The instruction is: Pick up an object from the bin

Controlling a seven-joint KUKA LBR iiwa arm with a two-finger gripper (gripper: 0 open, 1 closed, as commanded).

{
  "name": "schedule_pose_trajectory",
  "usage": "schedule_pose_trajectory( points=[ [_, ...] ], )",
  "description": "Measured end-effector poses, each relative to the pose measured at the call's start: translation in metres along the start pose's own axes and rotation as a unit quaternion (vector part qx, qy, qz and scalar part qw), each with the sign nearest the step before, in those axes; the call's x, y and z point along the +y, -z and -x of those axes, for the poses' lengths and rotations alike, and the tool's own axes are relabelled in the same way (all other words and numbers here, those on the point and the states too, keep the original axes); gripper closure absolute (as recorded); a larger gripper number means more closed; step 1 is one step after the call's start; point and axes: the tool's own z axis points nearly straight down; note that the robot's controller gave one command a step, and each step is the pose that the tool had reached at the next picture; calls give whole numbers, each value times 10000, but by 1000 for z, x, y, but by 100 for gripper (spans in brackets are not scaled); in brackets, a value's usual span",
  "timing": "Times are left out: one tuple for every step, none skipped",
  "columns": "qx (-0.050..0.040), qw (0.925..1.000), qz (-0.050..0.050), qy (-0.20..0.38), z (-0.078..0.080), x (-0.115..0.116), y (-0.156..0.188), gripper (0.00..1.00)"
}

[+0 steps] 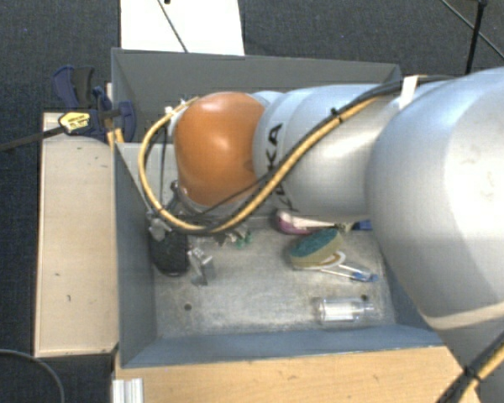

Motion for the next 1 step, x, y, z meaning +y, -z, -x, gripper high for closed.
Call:
schedule_pose_trajectory(
  points=[
    [-156, 9975, -17, 689, 8, -15, -41, 0]
  ],
)
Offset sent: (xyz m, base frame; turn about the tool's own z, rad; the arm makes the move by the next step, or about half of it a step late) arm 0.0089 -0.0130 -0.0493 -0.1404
